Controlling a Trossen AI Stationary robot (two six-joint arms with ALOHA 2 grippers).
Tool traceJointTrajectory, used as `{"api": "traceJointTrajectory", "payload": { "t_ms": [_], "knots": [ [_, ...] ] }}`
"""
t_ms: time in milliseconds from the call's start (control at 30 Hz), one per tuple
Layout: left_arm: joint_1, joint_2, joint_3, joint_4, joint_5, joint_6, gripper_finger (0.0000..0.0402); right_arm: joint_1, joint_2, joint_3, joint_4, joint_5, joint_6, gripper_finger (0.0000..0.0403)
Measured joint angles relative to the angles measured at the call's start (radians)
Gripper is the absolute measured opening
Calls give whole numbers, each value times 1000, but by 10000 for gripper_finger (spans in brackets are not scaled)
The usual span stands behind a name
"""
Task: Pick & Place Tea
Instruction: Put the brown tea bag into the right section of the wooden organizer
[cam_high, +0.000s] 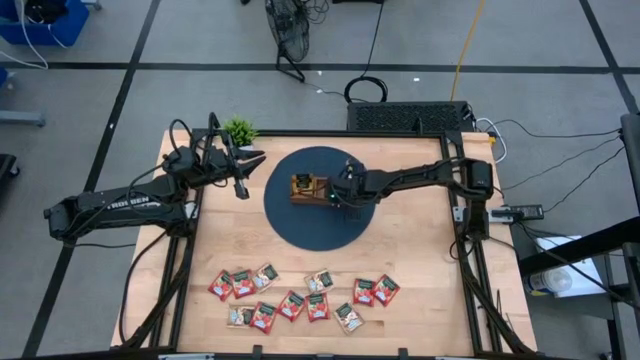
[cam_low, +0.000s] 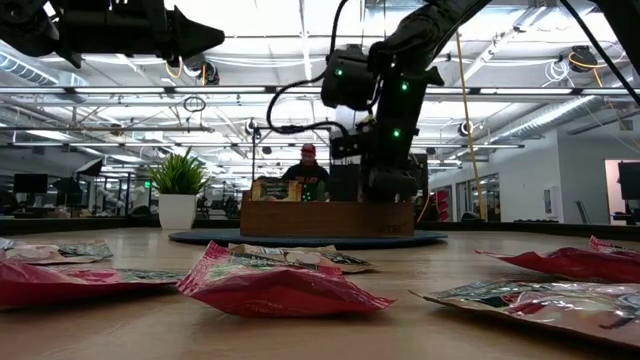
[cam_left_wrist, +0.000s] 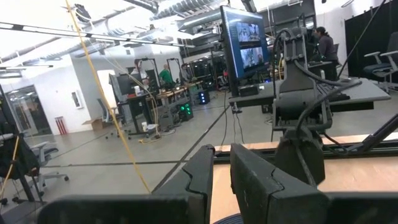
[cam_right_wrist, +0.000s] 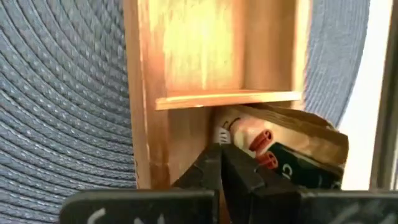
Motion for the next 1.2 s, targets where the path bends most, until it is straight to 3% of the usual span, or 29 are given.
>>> {"api": "traceJointTrajectory", "payload": {
  "t_ms": [533, 833, 933, 1067, 1200],
  "knots": [
    [0, 0, 0, 0, 0, 4, 62, -3, -178, 1, 23, -14, 19, 0],
    [-3, 0, 0, 0, 1, 3, 62, 158, -386, -14, -41, -345, 154, 0],
    [-3, 0, 0, 0, 1, 3, 62, 255, -453, -86, 48, -374, 172, 0],
    [-3, 0, 0, 0, 1, 4, 62, 387, -523, -246, 302, -396, 190, 2],
    [-3, 0, 0, 0, 1, 4, 62, 514, -536, -395, 627, -552, 207, 40]
  ]
}}
